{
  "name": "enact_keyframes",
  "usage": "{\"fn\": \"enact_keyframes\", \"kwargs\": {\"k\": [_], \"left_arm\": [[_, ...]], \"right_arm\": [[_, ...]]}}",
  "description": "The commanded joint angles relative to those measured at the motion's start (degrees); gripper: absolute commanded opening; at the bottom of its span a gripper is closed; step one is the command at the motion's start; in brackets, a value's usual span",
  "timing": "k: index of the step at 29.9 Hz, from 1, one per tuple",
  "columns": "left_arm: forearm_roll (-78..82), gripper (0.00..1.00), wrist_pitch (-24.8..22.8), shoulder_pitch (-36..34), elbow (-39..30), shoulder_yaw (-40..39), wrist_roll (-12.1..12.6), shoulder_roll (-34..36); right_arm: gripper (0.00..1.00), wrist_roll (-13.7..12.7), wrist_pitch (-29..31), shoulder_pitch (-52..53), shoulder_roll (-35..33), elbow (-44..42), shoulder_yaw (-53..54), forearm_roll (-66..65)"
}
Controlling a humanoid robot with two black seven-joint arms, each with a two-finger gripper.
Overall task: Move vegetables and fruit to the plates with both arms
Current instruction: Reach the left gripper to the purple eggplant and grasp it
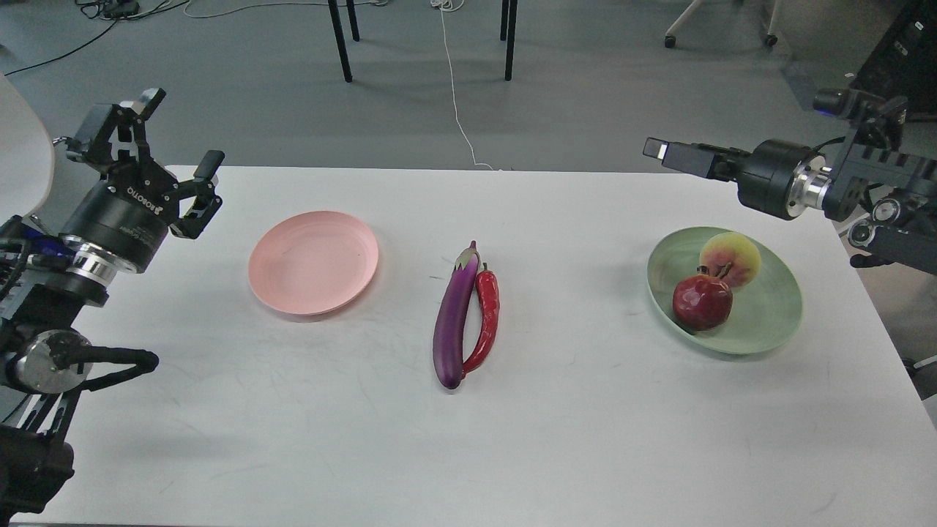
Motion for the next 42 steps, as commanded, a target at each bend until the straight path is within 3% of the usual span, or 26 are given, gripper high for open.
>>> {"fn": "enact_keyframes", "kwargs": {"k": [1, 4, 7, 11, 15, 19, 22, 28, 36, 42], "left_arm": [[-0.37, 0.99, -0.01, -1.56, -0.67, 0.75, -0.10, 0.39], [0.68, 0.99, 0.08, -2.70, -4.35, 3.29, -0.98, 0.12], [7.95, 0.99, -0.01, -3.84, -7.96, 6.81, -3.52, 0.04], [32.00, 0.99, -0.54, -8.58, -8.67, 16.63, -6.86, 0.30], [51.97, 0.99, -0.63, -14.03, -8.85, 28.68, -9.77, 0.83], [74.53, 0.99, -0.80, -22.80, -7.45, 42.99, -9.60, 1.53], [86.01, 0.99, -3.34, -27.30, -3.15, 48.38, -9.60, 0.83], [86.20, 0.99, -9.06, -31.35, 5.28, 51.20, -7.76, -3.21], [83.93, 0.99, -9.07, -32.67, 14.17, 54.19, -5.03, -8.83], [80.93, 0.99, -9.15, -32.50, 15.49, 54.28, -2.30, -9.98]], "right_arm": [[0.98, 0.01, 2.76, -7.85, 0.78, 0.25, 11.79, 16.50], [0.98, 0.01, 5.92, -14.18, 1.40, -0.01, 19.44, 25.04], [0.98, 0.01, 11.10, -19.55, 1.40, -0.36, 25.95, 33.03], [0.98, 0.01, 11.65, -24.48, 1.57, -0.63, 31.50, 42.62], [0.98, 0.01, 11.56, -27.21, 1.40, -0.71, 32.47, 43.69], [0.98, 0.01, 11.12, -27.65, 0.78, -0.71, 32.56, 44.22], [0.98, 0.01, 10.59, -27.65, 0.26, -0.71, 32.74, 44.22], [0.98, 0.01, 10.68, -27.74, -0.18, -0.71, 32.74, 44.31], [0.98, 0.01, 11.56, -27.91, -0.01, -0.54, 32.65, 44.31], [0.98, 0.01, 14.90, -27.65, 0.52, -0.01, 32.65, 44.31]]}}
